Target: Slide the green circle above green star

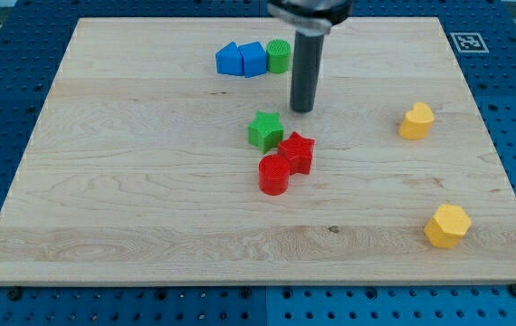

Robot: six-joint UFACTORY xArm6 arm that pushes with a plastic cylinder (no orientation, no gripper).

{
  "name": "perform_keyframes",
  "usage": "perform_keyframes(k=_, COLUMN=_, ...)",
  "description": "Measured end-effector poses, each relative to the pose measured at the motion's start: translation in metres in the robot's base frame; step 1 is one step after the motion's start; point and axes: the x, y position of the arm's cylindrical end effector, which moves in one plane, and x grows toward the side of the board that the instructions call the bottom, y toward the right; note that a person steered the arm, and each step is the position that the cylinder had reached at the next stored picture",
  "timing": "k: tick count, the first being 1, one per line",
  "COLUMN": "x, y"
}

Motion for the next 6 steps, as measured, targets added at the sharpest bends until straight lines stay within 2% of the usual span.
perform_keyframes(k=1, x=-0.037, y=0.023)
perform_keyframes(k=3, x=-0.150, y=0.015)
perform_keyframes(k=4, x=-0.152, y=-0.021)
perform_keyframes(k=6, x=-0.123, y=-0.032)
